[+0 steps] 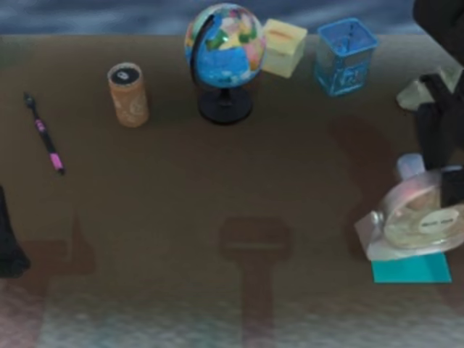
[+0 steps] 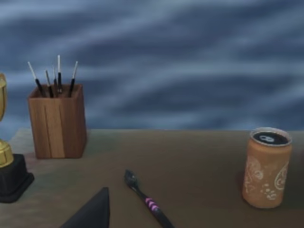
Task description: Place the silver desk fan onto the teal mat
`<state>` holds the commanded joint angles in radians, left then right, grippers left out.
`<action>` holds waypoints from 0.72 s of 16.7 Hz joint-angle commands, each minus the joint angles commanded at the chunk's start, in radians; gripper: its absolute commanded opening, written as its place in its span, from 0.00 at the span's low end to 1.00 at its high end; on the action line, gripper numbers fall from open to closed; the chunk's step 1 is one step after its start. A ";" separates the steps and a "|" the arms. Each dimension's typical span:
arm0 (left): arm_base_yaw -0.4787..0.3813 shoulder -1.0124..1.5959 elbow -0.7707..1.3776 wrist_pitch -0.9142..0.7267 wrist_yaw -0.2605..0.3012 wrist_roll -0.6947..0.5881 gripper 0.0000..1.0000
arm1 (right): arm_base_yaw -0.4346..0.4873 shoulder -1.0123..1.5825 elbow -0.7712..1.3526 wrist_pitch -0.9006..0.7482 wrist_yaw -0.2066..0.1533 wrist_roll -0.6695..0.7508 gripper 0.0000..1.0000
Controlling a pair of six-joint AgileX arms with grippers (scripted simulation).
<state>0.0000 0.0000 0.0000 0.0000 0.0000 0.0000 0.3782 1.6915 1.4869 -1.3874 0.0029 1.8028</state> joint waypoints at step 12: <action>0.000 0.000 0.000 0.000 0.000 0.000 1.00 | -0.030 -0.037 -0.075 0.057 -0.001 0.116 0.00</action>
<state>0.0000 0.0000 0.0000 0.0000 0.0000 0.0000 0.3481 1.6548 1.4119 -1.3308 0.0019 1.9185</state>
